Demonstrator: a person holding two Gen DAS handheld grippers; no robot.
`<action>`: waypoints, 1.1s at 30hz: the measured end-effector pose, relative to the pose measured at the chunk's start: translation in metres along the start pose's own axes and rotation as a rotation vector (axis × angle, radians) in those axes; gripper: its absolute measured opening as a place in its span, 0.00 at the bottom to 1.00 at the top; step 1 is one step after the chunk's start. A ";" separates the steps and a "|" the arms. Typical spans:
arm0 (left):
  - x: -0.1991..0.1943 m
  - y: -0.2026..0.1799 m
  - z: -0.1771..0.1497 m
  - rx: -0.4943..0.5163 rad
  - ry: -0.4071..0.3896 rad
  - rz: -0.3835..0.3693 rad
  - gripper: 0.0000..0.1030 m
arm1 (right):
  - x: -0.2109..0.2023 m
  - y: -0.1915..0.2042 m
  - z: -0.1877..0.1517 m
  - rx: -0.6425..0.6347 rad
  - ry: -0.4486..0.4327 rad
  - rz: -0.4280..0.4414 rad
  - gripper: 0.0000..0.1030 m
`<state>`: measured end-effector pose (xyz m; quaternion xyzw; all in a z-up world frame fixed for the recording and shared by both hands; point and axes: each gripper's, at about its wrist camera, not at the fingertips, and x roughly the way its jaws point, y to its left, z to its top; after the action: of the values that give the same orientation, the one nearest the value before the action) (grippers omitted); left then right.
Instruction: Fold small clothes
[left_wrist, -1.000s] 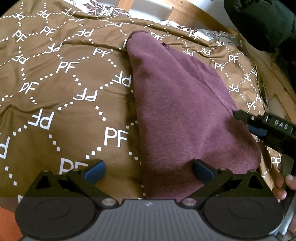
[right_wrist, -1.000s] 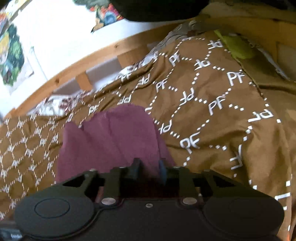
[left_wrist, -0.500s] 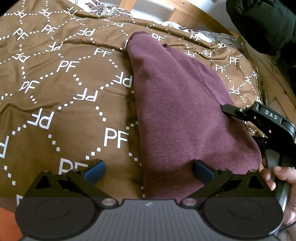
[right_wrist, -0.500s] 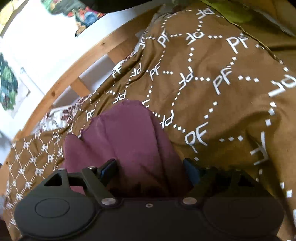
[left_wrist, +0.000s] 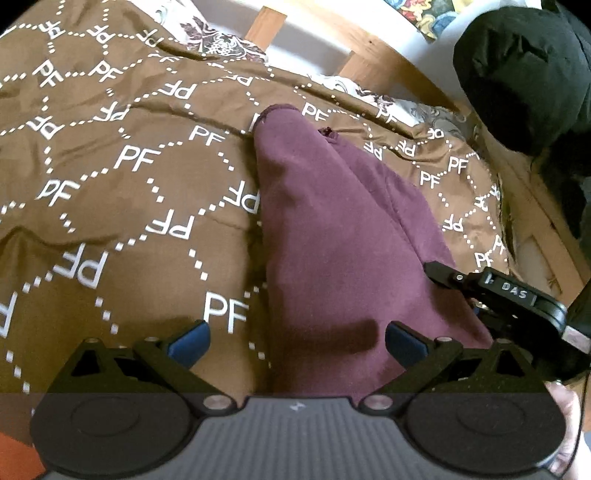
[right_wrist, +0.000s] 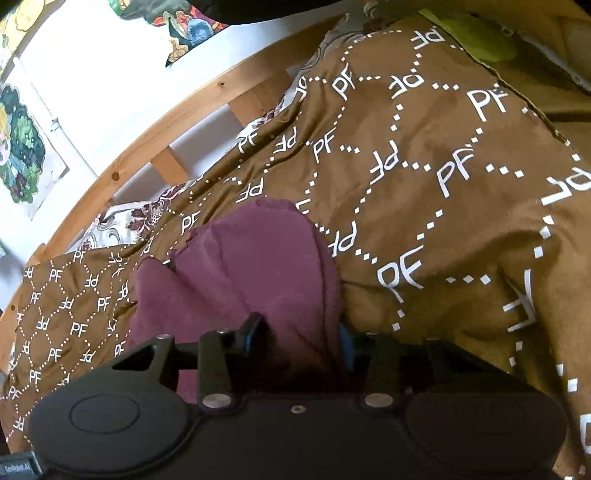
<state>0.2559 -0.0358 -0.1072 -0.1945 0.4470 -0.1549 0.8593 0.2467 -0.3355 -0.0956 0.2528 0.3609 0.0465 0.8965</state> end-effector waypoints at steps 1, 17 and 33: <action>0.004 -0.001 0.001 0.006 0.005 0.005 0.99 | 0.000 -0.001 0.000 0.006 0.001 0.001 0.45; 0.020 0.001 0.006 0.007 0.060 -0.015 0.99 | 0.000 -0.002 -0.003 0.024 -0.005 0.001 0.47; 0.011 -0.004 0.009 -0.003 0.078 -0.088 0.44 | -0.006 0.017 -0.005 -0.104 -0.046 -0.014 0.37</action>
<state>0.2690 -0.0420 -0.1085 -0.2090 0.4713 -0.1991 0.8334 0.2405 -0.3206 -0.0862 0.2041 0.3391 0.0530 0.9168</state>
